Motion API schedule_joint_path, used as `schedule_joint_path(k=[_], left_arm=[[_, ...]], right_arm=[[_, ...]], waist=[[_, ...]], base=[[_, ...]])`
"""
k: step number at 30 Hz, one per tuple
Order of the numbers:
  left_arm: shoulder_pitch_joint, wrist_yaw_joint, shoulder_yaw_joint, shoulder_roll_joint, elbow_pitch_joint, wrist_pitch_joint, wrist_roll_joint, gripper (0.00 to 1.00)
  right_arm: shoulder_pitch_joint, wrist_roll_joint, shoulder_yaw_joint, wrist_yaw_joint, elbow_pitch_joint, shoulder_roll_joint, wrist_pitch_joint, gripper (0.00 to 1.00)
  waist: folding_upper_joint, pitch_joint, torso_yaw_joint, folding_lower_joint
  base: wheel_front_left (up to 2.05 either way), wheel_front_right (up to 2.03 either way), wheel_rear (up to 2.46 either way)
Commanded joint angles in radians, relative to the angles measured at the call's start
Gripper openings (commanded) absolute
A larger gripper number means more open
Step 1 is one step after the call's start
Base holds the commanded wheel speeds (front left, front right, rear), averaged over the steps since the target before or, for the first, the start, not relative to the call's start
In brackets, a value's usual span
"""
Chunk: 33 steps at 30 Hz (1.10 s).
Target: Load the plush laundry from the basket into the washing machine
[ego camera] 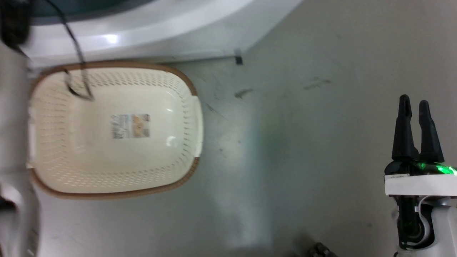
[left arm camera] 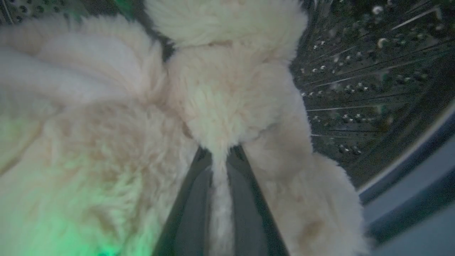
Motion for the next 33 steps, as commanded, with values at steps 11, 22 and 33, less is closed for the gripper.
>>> schedule_joint_path(k=[11,22,33], left_arm=[[-0.263,-0.001,-0.041,0.051,0.317,0.049,0.044,0.0],[-0.185,-0.019,-0.058,0.008,0.476,-0.148,0.002,1.0],[0.136,-0.036,-0.049,-0.078,0.402,-0.288,-0.076,1.0]], right_arm=[[-0.024,0.02,0.02,0.001,-0.012,-0.001,-0.004,1.0],[-0.011,-0.089,0.014,0.001,-0.038,-0.001,-0.004,1.0],[0.094,-0.253,0.028,0.001,-0.051,-0.001,-0.004,1.0]], waist=[[0.0,0.105,-0.066,-0.0004],[0.0,-0.032,-0.017,-0.0004],[0.0,-0.354,0.106,-0.0004]], base=[[0.0,0.0,0.0],[0.0,0.0,0.0],[0.0,0.0,0.0]])
